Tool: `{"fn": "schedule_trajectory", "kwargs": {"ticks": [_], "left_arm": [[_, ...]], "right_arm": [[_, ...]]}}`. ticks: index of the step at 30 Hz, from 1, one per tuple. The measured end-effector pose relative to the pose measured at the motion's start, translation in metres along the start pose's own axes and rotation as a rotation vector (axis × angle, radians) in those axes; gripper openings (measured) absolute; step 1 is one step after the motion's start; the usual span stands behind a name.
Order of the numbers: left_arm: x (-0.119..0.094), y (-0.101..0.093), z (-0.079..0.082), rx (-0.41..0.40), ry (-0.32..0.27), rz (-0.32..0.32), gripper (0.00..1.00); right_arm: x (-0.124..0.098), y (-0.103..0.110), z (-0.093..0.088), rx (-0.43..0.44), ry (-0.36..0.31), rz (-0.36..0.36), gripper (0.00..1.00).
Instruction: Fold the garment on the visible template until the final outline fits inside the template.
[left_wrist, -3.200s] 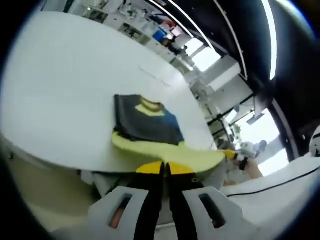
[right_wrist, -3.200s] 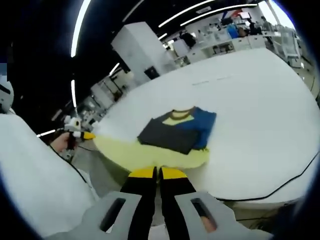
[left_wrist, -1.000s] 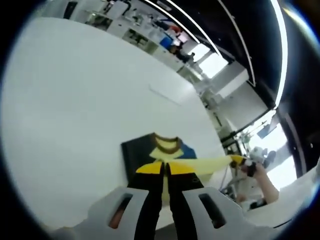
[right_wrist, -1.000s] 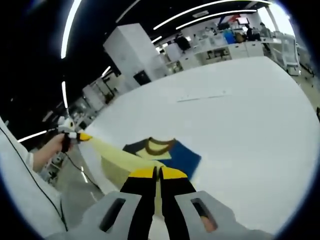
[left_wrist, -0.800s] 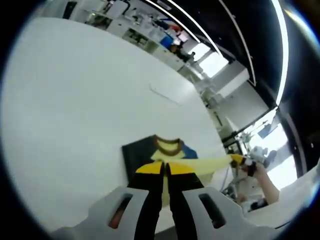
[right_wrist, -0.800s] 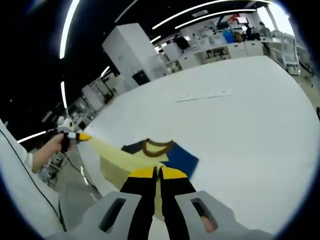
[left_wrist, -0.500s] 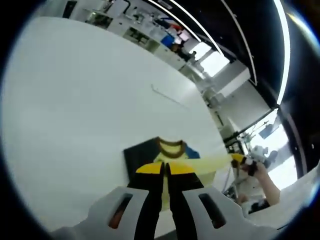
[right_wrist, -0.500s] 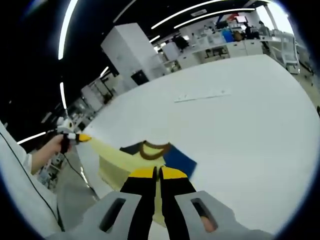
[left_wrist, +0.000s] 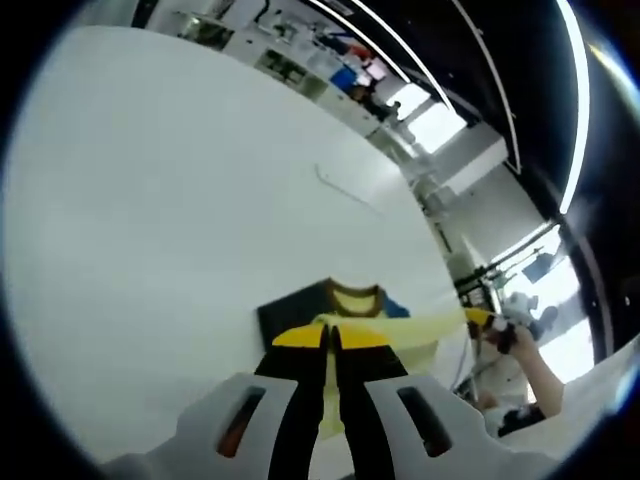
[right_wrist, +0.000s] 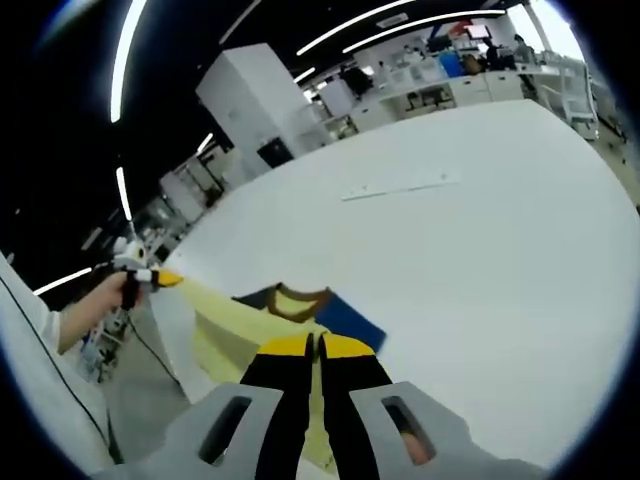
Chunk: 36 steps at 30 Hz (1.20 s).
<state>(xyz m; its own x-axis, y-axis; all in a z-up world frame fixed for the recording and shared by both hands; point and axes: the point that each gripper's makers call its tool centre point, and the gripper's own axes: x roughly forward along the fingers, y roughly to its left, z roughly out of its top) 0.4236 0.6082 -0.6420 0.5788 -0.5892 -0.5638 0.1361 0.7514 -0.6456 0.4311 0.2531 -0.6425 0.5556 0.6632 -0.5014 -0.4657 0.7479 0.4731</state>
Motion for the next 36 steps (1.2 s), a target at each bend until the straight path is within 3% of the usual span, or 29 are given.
{"fn": "schedule_trajectory", "kwargs": {"ticks": [20, 36], "left_arm": [[0.037, 0.037, -0.011, -0.044, 0.053, 0.057, 0.0], [0.067, 0.071, -0.01, -0.059, 0.088, 0.085, 0.0]], "right_arm": [[0.039, -0.029, -0.016, 0.003, 0.053, -0.03, 0.03], [0.066, -0.054, -0.031, 0.004, 0.085, -0.061, 0.03]]}}
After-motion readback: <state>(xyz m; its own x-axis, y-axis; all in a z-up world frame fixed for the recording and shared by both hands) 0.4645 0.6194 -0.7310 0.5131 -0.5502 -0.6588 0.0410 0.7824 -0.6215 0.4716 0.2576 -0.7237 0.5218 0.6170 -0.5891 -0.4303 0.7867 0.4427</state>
